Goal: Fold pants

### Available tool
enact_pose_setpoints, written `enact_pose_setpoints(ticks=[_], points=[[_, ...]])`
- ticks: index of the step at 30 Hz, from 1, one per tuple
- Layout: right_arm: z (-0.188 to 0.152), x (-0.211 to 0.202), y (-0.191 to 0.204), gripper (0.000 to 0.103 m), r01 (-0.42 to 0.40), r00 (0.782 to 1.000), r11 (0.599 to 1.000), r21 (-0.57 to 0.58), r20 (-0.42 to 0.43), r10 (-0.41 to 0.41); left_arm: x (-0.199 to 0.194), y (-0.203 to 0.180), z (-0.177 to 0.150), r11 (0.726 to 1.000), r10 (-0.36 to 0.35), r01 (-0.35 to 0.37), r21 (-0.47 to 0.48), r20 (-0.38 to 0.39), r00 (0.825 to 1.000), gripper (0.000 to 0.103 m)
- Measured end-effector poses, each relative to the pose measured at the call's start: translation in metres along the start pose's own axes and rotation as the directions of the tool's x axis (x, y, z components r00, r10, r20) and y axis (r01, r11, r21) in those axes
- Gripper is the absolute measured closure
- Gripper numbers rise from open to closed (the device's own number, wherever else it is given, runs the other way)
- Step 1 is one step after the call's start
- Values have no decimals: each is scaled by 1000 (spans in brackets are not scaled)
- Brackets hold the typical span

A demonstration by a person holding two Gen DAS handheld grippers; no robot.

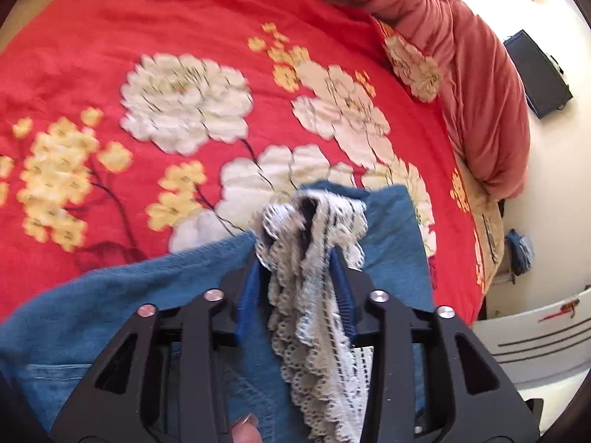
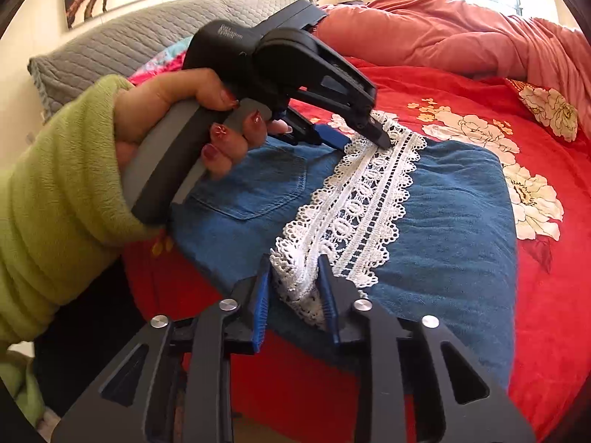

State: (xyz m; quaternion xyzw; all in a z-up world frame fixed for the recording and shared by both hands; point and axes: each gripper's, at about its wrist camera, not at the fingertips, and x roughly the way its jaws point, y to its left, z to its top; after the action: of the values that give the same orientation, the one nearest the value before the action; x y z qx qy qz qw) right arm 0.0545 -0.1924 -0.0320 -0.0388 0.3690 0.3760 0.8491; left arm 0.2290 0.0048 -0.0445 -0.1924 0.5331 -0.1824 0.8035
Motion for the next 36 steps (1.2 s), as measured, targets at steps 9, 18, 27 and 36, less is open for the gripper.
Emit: enact_pose_setpoints(ticks=[9,18,27,36], points=[[0,-57,-47,64,60,990,988,141,118,-77,-69,-27,-16,992,43,-65,104,208,977,60],[-20,-44,-80,64,153,988,976,153,10,-156,-37,-81,-85,942,100,-144,303,156,983,60],[-37,-29,-84,63,135,991,978,156,-31,-132,-10,-61,-124,935,214,-229,272,82,973,59],[-37,-32,-87,54,94,995,983,155,-2,-95,-21,-51,-136,963,156,-172,208,92,984,59]])
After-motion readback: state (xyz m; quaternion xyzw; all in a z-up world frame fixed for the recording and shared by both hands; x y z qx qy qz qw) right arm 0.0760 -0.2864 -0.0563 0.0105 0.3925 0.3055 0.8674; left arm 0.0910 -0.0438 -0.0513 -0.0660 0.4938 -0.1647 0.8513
